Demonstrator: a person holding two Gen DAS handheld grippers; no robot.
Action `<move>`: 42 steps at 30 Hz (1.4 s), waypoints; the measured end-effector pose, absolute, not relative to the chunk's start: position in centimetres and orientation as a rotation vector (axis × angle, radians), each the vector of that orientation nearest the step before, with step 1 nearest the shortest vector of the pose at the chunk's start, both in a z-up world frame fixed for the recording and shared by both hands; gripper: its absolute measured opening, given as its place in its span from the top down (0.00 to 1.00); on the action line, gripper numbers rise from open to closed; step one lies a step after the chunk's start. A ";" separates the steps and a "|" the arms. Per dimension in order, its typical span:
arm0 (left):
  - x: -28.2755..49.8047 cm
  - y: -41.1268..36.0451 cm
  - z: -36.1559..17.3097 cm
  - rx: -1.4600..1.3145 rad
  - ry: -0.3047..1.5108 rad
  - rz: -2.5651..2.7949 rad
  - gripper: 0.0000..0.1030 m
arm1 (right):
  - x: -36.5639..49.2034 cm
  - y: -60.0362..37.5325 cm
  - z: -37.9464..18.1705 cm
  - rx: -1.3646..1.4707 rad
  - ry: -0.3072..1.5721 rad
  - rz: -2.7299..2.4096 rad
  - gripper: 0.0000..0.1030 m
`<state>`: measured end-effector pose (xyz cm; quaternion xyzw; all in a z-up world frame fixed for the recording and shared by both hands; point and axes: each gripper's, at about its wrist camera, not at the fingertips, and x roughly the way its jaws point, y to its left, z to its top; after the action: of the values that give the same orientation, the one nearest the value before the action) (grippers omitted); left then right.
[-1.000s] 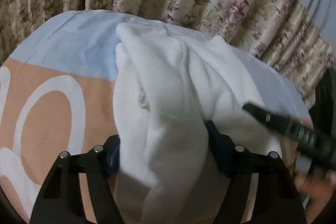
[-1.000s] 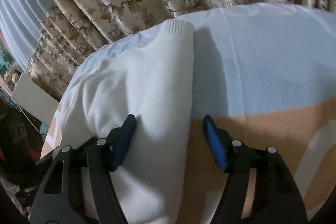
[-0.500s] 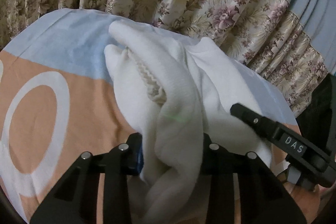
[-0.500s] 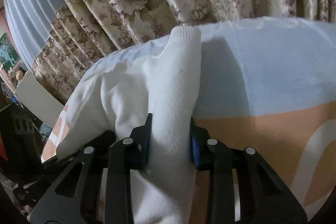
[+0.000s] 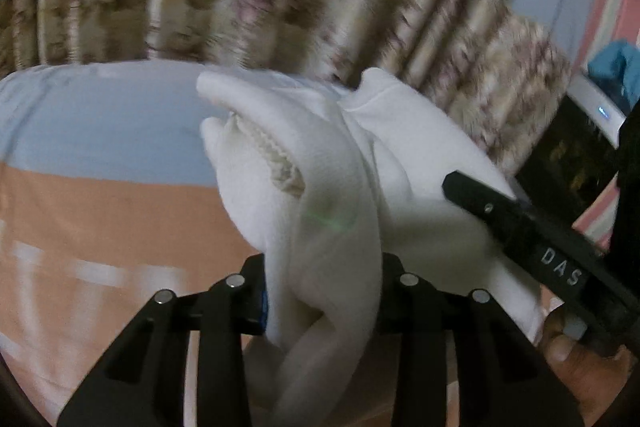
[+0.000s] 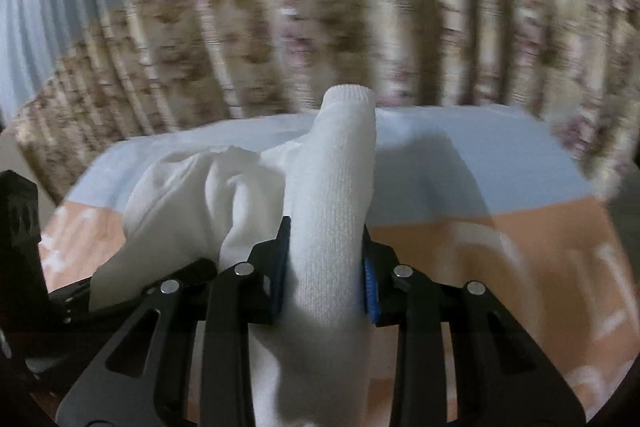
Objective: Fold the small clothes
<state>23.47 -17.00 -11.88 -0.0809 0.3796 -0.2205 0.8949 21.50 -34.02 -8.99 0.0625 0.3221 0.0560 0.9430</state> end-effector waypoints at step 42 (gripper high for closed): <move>0.9 0.2 -7.6 0.023 0.575 -0.005 0.02 | -1.5 -27.5 -4.7 -0.055 0.584 0.017 0.03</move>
<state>0.95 0.16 -7.57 0.0112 0.2833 -0.0025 0.9590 -1.45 -27.52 -4.69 -0.0273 0.2881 0.0082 0.9572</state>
